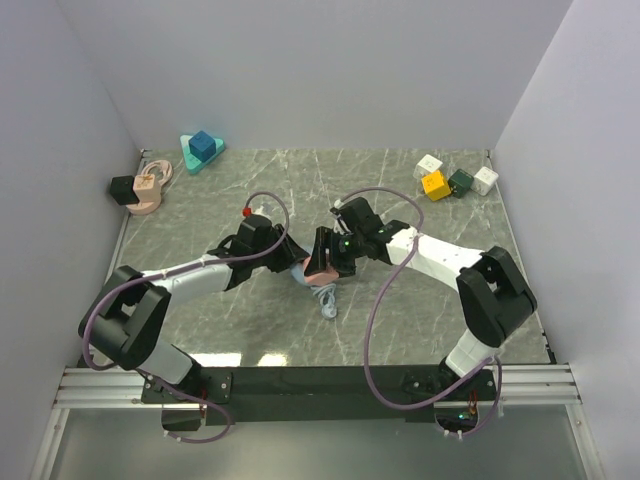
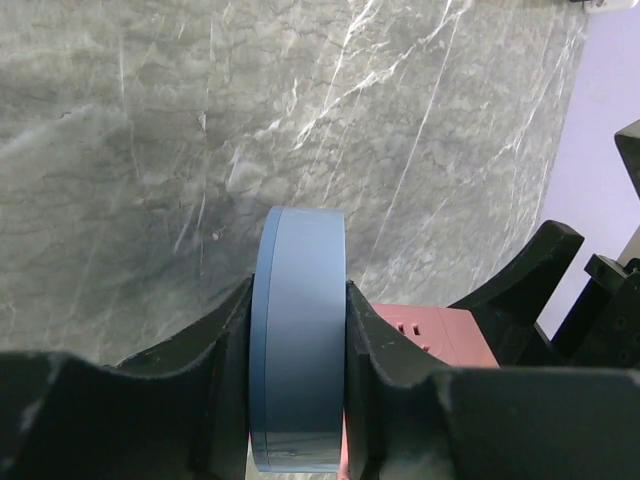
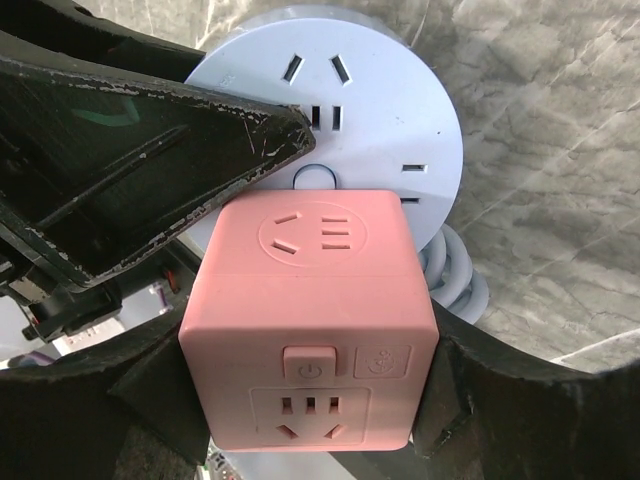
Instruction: Pull the plug off the socket
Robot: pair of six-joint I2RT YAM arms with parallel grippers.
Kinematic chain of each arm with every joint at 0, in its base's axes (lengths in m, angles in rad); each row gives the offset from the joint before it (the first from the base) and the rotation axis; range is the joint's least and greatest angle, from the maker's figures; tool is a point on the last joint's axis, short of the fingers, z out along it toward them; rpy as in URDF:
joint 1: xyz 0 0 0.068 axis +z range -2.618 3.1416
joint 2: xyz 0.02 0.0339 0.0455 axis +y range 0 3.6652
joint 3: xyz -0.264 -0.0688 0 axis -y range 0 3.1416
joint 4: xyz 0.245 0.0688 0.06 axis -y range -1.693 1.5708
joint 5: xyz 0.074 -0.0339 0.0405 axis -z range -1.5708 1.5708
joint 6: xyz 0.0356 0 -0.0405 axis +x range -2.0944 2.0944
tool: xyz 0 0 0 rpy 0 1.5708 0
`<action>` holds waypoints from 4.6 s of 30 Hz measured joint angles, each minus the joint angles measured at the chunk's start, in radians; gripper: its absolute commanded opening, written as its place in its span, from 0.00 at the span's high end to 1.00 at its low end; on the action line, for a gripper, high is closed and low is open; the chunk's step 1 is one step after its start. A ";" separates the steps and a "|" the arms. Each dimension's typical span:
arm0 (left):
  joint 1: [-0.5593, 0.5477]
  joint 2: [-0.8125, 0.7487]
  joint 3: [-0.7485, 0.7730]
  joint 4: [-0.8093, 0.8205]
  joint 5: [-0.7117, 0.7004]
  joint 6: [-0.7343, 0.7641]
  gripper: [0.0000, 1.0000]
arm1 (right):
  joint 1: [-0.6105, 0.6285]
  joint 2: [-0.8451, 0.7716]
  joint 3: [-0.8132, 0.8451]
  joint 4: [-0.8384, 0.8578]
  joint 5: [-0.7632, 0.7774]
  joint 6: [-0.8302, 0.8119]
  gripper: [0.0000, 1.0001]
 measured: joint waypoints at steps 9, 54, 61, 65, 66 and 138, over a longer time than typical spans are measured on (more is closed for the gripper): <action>-0.003 -0.024 -0.027 0.034 -0.008 -0.012 0.99 | -0.063 -0.013 -0.001 -0.033 -0.091 -0.042 1.00; 0.142 -0.051 -0.019 -0.248 -0.035 0.100 0.22 | -0.800 0.021 0.201 -0.183 0.256 0.129 0.04; 0.143 -0.031 0.027 -0.420 -0.192 0.084 0.16 | -0.712 -0.295 -0.029 -0.296 0.238 0.028 0.03; 0.132 -0.057 0.035 -0.527 -0.277 0.047 0.16 | -0.637 -0.369 -0.091 -0.312 0.243 -0.001 0.02; 0.118 -0.071 0.039 -0.555 -0.294 0.037 0.16 | -0.620 -0.379 -0.102 -0.317 0.242 -0.007 0.02; -0.350 0.407 0.686 -0.325 -0.063 0.151 0.01 | -0.713 -0.744 0.088 -0.515 0.427 0.141 0.04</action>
